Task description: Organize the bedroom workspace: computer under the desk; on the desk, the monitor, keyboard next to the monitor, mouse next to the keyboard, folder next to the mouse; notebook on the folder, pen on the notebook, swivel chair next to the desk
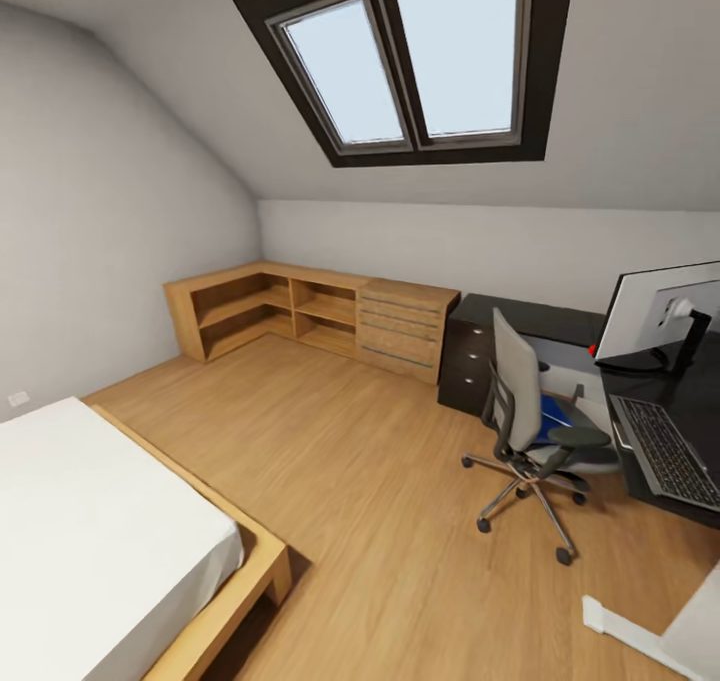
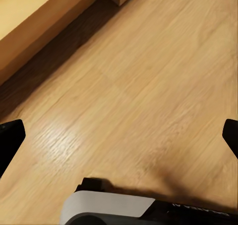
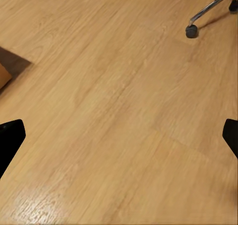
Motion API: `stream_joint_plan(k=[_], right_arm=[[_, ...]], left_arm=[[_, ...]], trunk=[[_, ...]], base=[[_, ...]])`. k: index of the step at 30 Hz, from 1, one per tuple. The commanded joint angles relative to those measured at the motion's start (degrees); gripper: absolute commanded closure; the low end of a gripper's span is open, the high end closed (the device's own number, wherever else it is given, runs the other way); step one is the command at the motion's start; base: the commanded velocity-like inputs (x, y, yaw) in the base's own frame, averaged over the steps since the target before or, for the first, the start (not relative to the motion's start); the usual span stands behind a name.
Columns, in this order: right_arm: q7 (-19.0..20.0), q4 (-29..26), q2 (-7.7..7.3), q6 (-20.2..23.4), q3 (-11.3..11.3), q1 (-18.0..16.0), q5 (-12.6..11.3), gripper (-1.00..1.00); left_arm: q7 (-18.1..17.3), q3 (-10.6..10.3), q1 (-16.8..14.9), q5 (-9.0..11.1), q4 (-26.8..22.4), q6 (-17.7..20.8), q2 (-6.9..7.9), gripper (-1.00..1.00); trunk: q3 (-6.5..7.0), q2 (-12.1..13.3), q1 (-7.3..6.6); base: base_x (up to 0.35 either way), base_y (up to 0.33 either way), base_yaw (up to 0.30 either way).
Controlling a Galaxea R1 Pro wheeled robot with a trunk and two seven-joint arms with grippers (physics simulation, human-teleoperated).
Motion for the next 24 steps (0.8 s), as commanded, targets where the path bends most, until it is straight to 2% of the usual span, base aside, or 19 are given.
stream_joint_plan(k=[1, 16, 24], right_arm=[[0.0, 0.0, 0.01, -0.2, 0.0, 0.0, 0.0, -1.0], [-0.8, 0.0, 0.08, -0.4, 0.0, 0.0, -0.1, -1.0], [-0.8, 0.0, 0.21, -0.5, 0.1, 0.0, 0.0, -1.0]], left_arm=[[0.0, 0.0, 0.0, 0.3, -0.1, 0.0, -0.01, -1.0], [0.0, 0.0, 0.0, 0.3, -0.1, 0.1, 0.0, -1.0], [0.0, 0.0, 0.0, 0.3, -0.1, 0.1, 0.06, -1.0]], trunk=[[-0.09, 0.0, 0.04], [-0.42, 0.0, 0.04], [-0.13, 0.0, 0.04]], base=[[0.305, 0.0, -0.045], [0.327, 0.0, -0.013], [0.299, 0.155, -0.216]])
